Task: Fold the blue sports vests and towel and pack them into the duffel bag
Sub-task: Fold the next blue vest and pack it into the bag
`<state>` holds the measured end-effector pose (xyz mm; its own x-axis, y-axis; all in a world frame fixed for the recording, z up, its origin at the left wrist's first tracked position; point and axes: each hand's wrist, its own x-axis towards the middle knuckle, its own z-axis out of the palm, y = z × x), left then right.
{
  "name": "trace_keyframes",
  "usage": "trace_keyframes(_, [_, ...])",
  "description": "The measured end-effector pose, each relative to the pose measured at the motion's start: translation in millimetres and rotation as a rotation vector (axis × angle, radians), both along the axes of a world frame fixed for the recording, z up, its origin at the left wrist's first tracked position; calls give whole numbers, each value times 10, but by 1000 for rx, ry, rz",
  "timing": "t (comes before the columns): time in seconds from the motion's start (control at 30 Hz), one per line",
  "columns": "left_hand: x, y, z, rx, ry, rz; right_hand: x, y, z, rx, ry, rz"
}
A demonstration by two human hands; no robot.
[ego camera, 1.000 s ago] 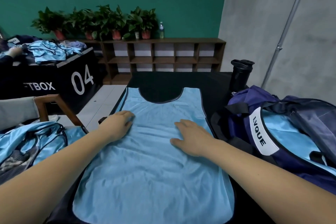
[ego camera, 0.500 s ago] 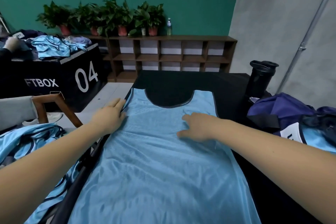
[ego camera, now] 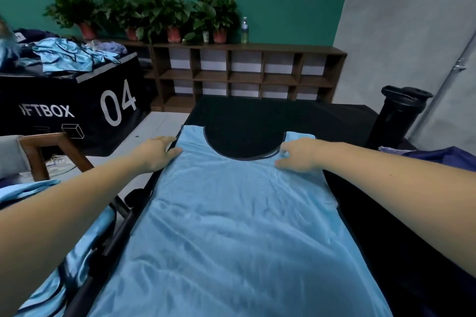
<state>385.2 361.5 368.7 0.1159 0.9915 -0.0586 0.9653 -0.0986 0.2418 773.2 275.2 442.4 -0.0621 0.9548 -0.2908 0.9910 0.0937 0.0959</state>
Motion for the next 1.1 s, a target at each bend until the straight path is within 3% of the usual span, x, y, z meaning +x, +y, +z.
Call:
trace_keyframes(0.23, [277, 489, 87, 126, -43, 55, 260, 667, -49, 191, 58, -85])
trace_keyframes(0.5, [483, 906, 23, 140, -42, 3, 656, 1110, -319, 159, 91, -244])
trace_keyframes(0.77, [521, 1006, 169, 189, -27, 76, 826, 1205, -252, 222, 267, -324])
trace_keyframes(0.93, [518, 877, 480, 279, -260, 159, 774, 1166, 94, 363, 319, -291])
trace_keyframes(1.1, [437, 690, 976, 409, -475, 175, 765, 1087, 536, 650, 537, -313])
